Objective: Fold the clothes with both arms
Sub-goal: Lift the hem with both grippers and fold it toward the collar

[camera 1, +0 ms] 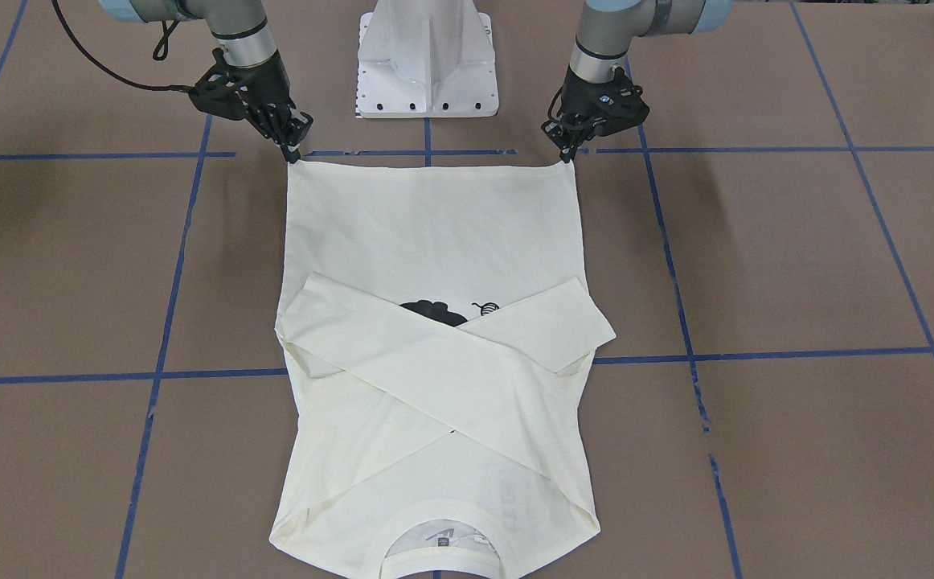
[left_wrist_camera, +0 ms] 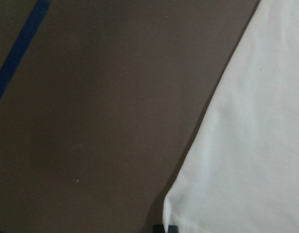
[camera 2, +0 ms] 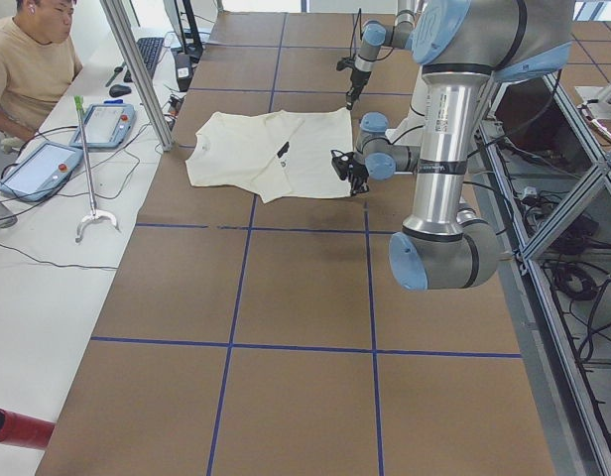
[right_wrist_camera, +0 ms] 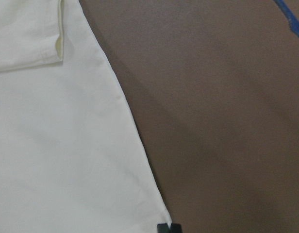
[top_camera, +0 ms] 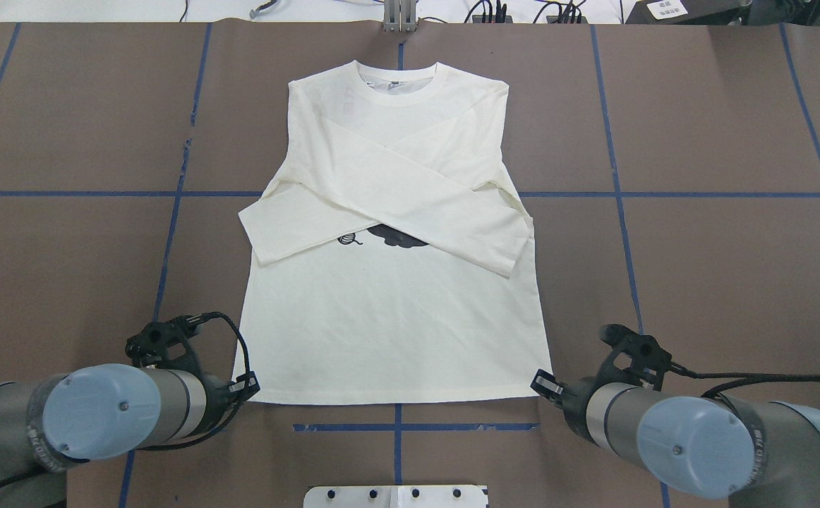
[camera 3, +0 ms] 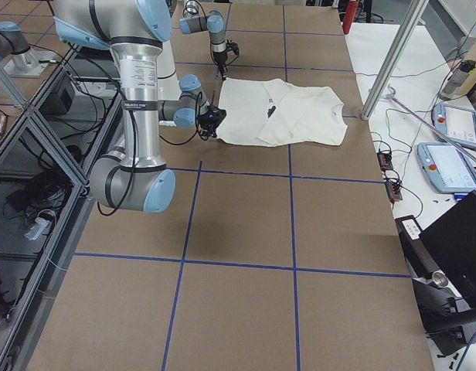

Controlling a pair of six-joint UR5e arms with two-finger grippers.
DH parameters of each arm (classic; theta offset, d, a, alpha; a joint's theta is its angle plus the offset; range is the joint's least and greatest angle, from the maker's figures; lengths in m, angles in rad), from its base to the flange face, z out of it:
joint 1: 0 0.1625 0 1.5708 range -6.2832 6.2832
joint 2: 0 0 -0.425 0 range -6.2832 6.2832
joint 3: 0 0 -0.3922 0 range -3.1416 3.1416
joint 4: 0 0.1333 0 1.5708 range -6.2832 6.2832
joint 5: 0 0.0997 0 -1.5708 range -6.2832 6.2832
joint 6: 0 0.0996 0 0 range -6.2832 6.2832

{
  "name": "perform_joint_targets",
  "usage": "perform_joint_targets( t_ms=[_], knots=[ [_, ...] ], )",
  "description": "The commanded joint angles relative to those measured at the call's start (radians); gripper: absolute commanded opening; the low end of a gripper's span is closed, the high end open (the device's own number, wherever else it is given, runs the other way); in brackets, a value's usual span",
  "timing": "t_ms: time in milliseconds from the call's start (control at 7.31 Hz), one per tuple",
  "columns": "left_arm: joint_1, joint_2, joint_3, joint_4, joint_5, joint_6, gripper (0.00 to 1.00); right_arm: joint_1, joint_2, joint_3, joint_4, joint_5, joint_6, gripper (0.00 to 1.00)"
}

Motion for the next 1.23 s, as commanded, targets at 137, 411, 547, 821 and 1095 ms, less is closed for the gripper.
perform_joint_targets(
  t_ms=[137, 411, 547, 821, 1095],
  knots=[
    [0.171, 0.058, -0.224, 0.063, 0.007, -0.183, 0.00, -0.142, -0.227, 0.261, 0.001, -0.004, 0.002, 0.00],
    [0.130, 0.033, -0.200, 0.077, 0.013, -0.155, 0.00, -0.060, -0.217, 0.287, 0.001, -0.008, -0.003, 0.00],
    [0.020, -0.047, -0.133, 0.075, 0.011, -0.033, 0.00, 0.028, -0.163, 0.221, 0.001, 0.001, -0.047, 0.00],
    [-0.176, -0.186, 0.035, 0.069, 0.005, 0.115, 0.00, 0.271, 0.126, -0.042, -0.049, 0.109, -0.292, 0.00],
    [-0.319, -0.224, 0.154, 0.045, 0.005, 0.234, 0.00, 0.501, 0.281, -0.200, -0.094, 0.302, -0.450, 0.00]
  ],
)
